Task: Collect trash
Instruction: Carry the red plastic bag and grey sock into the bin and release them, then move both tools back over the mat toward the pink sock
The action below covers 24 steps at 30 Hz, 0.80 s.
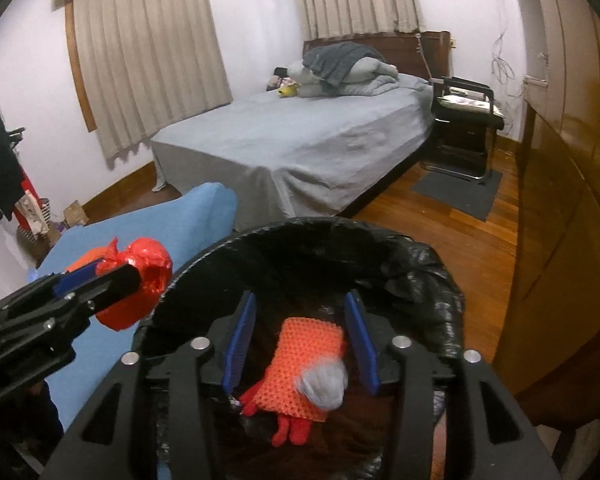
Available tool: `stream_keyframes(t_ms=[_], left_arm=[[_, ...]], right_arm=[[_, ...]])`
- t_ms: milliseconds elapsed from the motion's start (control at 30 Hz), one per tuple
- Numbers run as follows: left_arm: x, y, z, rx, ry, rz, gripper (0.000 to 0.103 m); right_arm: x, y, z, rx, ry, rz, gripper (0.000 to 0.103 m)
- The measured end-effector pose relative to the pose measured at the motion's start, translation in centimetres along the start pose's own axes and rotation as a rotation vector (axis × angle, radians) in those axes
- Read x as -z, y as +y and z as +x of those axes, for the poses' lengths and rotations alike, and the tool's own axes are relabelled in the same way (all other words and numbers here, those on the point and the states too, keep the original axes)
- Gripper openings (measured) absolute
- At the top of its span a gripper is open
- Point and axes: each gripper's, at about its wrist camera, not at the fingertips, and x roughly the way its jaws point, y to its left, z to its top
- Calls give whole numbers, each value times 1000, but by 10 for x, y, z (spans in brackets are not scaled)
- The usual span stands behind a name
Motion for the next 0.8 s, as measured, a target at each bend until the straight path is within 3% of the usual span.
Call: stream_keyframes(t_ms=[200,233,333,467,800], left_arm=[[1,-1,2,1,5,-15,64],[1,1,-1,-8,-1,-17,67],[-1,7,-12,-48,-25,-22,76],[1,27,-35,-118,-53,-34,83],[20,98,-99,-322,-86,-122,86]], right_arm=[[-2,-11,-7,29,-28,9,77],[-2,-11,-8,32,-34,8,86],[-3,-8,-13,38,-53,2,96],[-5,3,-14,18,-59,-18,97],[-5,75,-1,-112,-48,-74,97]])
